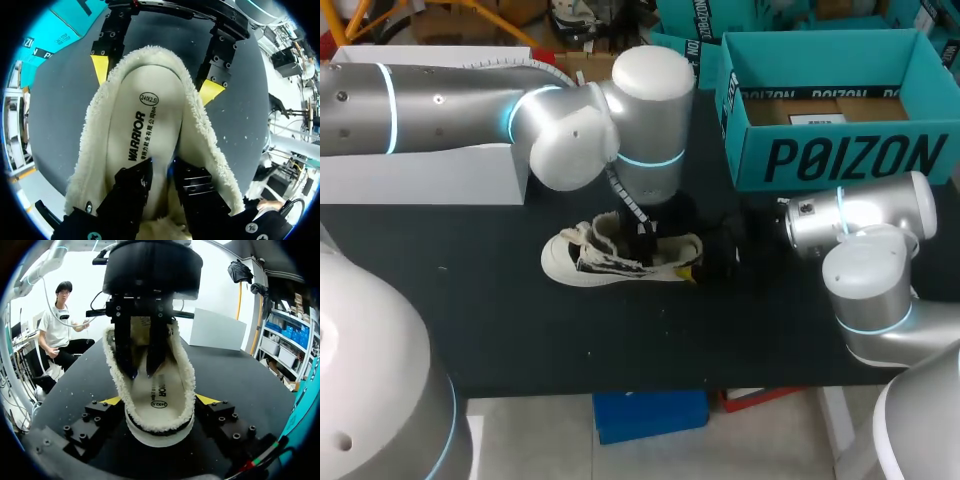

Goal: Take the shoe out of the shoebox, open the shoe tongue, remove and reinsert the insole, then place the shoe into the shoebox

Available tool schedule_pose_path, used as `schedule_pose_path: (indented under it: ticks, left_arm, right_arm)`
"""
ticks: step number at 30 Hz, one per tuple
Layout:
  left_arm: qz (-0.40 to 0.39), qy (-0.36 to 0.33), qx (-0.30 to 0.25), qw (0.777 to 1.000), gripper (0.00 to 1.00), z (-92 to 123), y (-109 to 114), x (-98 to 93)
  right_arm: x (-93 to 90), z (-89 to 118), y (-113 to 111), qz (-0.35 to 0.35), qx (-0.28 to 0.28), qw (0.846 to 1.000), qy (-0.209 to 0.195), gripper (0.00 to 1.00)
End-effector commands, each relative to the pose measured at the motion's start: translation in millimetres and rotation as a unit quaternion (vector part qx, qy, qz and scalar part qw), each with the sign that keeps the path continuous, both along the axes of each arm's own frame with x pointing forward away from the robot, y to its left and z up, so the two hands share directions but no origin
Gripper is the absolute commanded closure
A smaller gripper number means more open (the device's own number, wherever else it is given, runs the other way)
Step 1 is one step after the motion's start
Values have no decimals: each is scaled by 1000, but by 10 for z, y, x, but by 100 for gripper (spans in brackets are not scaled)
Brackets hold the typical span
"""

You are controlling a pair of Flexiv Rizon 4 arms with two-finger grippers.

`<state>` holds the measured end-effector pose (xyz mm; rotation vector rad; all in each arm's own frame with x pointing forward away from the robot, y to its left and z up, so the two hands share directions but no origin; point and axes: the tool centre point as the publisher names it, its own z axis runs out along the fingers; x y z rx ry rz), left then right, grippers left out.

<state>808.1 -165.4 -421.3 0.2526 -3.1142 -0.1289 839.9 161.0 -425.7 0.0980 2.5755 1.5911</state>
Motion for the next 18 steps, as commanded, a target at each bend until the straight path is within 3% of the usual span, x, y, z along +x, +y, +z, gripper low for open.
schedule_pose_path:
  ticks: [1, 18]
  left_arm:
    - [0, -57, 50, 997, 67, -305, 24, -100]
    - [-12, -185, 105, 977, 67, -614, 433, 55]
  right_arm:
    - [20, 10, 1, -1, -1, 1000, 1, 100]
    - [20, 10, 1, -1, -1, 1000, 1, 100]
